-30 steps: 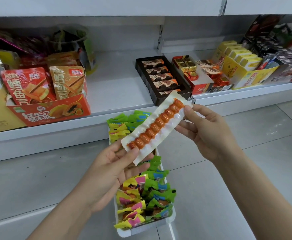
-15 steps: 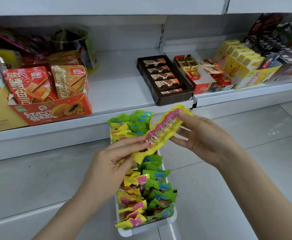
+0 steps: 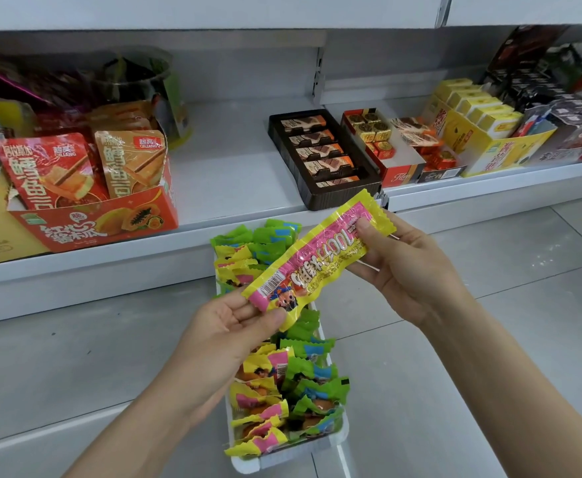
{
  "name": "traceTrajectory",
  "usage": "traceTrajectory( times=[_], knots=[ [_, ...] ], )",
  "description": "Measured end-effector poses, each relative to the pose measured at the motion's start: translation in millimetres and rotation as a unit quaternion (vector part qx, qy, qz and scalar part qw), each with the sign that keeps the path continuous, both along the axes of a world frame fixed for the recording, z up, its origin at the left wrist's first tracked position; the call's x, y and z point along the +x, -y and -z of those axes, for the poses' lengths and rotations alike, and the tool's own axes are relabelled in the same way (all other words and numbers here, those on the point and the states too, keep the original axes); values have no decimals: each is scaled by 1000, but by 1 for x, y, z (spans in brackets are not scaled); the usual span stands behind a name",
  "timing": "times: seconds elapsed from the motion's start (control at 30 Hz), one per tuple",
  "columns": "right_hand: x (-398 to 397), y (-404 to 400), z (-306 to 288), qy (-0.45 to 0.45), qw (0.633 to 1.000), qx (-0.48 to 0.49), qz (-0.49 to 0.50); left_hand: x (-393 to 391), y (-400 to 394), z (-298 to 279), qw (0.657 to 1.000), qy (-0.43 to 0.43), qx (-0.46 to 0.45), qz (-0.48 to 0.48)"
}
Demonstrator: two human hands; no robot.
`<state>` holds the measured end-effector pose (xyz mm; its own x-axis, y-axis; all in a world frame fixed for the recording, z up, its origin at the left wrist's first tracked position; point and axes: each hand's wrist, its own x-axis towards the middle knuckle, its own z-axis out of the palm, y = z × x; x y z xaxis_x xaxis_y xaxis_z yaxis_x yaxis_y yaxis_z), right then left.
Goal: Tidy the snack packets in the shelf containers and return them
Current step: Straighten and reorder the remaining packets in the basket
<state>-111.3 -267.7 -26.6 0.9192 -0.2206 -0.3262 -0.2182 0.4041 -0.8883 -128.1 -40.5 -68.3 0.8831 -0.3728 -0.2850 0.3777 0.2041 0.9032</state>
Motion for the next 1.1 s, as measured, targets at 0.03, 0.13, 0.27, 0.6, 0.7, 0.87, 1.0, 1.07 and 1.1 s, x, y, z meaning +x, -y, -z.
traceTrajectory(
  times=[0.03,0.13,0.27,0.6,0.7,0.87,1.0,1.07,1.1],
  knots=[
    [0,0,0,-1,1000,5,1,0,0,0,1000,-1,-2,-3],
    [1,-1,1,0,1000,18,5,-1,0,0,1000,5,-2,-11],
    [2,-1,0,8,998,54,-8,6,3,-8,997,48,18,-52],
    [-1,25,-19,-58,991,121,-29,36,5,-17,847,471,243,-26],
    [-6,30,-16,-94,994,-51,-27,31,12,-10,802,525,286,7],
    [-9,50,-34,-48,955,-284,69,34,15,-3,808,442,371,120],
    [-9,42,-36,-5,827,-556,87,35,22,3,678,469,505,255],
    [-9,29,-30,16,800,-595,70,34,24,6,637,478,542,268],
    [-8,23,-26,26,798,-599,61,34,23,7,636,481,542,265]
  ],
)
